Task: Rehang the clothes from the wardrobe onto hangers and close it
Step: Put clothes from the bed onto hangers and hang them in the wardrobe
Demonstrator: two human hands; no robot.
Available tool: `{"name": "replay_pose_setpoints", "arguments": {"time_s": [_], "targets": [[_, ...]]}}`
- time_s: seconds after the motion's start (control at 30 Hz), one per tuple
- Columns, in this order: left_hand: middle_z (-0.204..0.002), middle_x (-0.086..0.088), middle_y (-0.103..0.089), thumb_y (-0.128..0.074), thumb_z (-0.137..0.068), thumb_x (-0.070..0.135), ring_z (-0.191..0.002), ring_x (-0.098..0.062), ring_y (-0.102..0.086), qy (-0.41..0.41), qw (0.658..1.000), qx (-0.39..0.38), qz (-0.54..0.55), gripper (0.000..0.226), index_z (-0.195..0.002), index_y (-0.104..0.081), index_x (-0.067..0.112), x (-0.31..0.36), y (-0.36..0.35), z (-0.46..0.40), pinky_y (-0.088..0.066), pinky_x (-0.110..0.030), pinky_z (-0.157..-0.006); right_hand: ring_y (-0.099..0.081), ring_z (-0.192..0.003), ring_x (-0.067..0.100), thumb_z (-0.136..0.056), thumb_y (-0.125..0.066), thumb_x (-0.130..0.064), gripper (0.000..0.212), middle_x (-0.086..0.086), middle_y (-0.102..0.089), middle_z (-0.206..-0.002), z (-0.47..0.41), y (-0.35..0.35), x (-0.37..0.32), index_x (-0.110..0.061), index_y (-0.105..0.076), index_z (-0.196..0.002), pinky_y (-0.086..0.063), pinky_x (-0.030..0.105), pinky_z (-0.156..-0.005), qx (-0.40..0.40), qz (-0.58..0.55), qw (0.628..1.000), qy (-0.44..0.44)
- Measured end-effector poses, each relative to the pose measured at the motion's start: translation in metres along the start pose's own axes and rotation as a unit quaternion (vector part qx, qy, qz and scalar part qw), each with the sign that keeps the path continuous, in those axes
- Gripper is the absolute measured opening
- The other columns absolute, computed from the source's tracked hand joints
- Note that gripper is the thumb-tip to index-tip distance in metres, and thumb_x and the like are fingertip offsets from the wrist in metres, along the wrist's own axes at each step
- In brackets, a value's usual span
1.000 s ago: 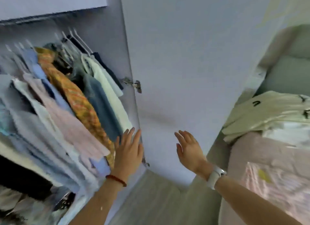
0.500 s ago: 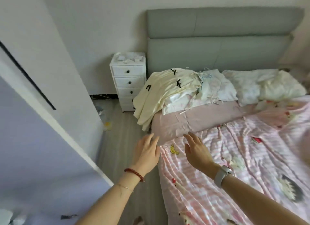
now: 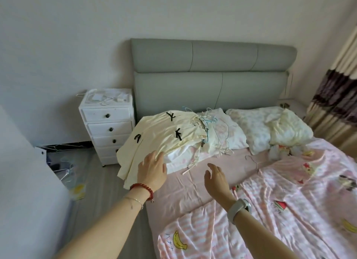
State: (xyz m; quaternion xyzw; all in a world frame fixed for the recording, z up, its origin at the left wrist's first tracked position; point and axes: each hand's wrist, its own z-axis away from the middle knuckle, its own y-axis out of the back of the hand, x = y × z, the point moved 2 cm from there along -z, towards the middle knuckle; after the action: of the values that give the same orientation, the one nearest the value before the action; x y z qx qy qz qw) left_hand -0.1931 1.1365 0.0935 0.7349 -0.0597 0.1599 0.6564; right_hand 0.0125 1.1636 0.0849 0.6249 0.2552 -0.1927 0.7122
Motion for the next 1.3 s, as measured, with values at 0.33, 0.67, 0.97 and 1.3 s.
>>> {"name": "replay_pose_setpoints", "arguments": {"time_s": [0.33,0.67,0.97,1.3], "targets": [[-0.15,-0.008,-0.022,-0.037,-0.097,0.022,-0.135,-0.027,-0.026,0.055,0.993,-0.071,0.078,0.048,-0.143,-0.024,0.02,-0.04,-0.097,-0.131,-0.037,-0.04,-0.102,-0.047,-0.117,0.033,-0.094,-0.033,-0.007,0.039,0.022,-0.049,-0.13,-0.226,-0.03,0.039,0.001,-0.041,-0.132,-0.036,0.033,-0.094,-0.022,-0.02,0.998,-0.061],[-0.153,-0.004,-0.016,-0.034,-0.099,0.023,-0.139,-0.021,-0.019,0.119,0.975,-0.122,0.144,0.048,-0.145,-0.022,0.021,-0.062,-0.169,-0.205,-0.032,-0.034,-0.107,-0.048,-0.067,0.023,-0.093,-0.039,-0.019,0.02,0.014,-0.049,-0.096,-0.394,-0.087,0.085,-0.002,-0.049,-0.098,-0.043,0.032,-0.065,-0.038,-0.222,0.926,-0.304],[-0.148,-0.009,-0.026,-0.038,-0.097,0.016,-0.135,-0.023,-0.029,0.139,0.972,-0.082,0.168,0.044,-0.141,-0.03,0.014,-0.085,-0.162,-0.227,-0.033,-0.034,-0.105,-0.055,-0.097,0.041,-0.093,-0.029,-0.011,0.022,0.023,-0.058,-0.111,-0.411,-0.092,0.054,-0.002,-0.045,-0.106,-0.034,0.037,-0.069,0.124,-0.053,0.975,-0.175],[-0.155,-0.013,-0.01,-0.046,-0.095,0.019,-0.143,-0.026,-0.006,0.064,0.984,0.123,0.114,0.061,-0.147,-0.014,0.01,-0.087,-0.052,-0.269,-0.009,-0.037,-0.114,-0.049,-0.061,0.029,-0.087,-0.045,-0.006,0.02,0.015,-0.053,-0.064,-0.331,-0.061,0.001,0.006,-0.059,-0.078,-0.034,0.031,-0.054,0.149,-0.092,0.96,0.218]]}}
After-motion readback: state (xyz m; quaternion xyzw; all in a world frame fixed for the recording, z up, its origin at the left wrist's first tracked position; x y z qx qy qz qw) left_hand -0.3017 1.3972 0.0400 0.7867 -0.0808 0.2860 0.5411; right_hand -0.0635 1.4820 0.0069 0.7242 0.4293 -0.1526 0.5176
